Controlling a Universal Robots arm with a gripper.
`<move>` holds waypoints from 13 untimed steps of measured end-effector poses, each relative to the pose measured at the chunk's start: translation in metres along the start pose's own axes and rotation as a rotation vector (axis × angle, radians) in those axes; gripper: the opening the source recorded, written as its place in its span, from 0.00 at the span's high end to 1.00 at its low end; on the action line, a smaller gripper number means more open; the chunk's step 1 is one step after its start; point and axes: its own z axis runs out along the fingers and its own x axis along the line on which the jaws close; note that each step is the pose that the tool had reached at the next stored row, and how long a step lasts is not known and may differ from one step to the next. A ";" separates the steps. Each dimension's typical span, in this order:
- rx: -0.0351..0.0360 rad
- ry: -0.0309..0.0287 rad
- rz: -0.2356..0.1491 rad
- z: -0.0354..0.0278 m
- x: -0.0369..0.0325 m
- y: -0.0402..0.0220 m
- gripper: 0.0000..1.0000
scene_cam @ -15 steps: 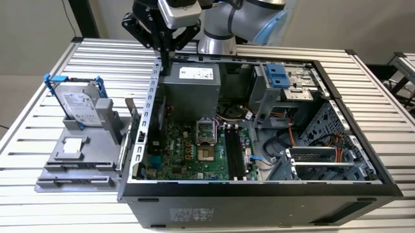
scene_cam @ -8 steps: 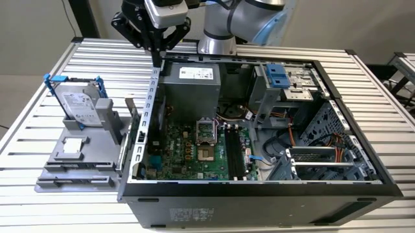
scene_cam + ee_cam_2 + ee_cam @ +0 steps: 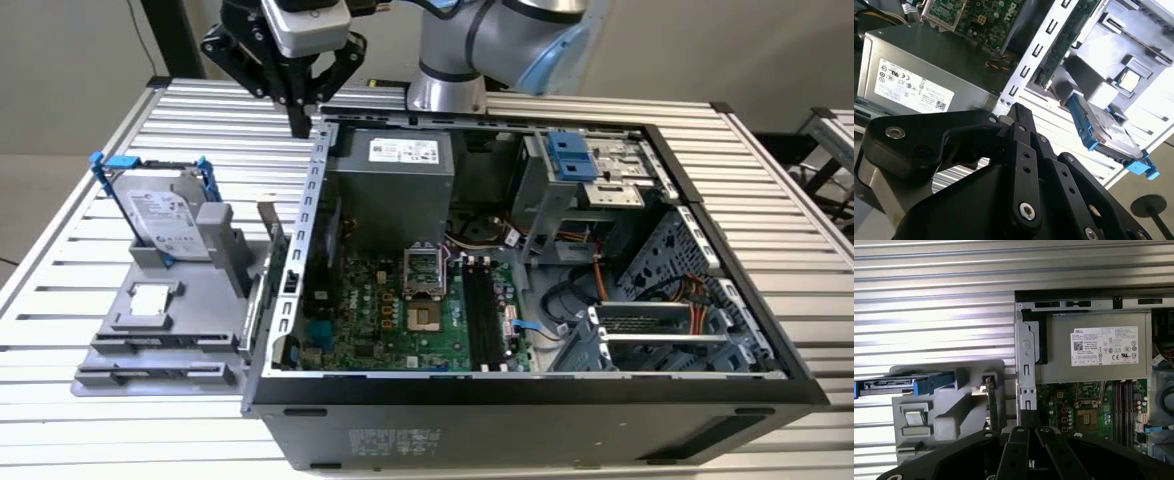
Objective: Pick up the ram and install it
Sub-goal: 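Reach for the ram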
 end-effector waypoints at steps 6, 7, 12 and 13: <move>0.0000 0.0000 0.000 -0.0004 0.0167 -0.0012 1.00; 0.0000 0.0000 0.000 -0.0004 0.0193 -0.0013 1.00; 0.0000 0.0000 0.000 -0.0007 0.0332 -0.0023 1.00; 0.0000 0.0000 0.000 -0.0008 0.0362 -0.0025 1.00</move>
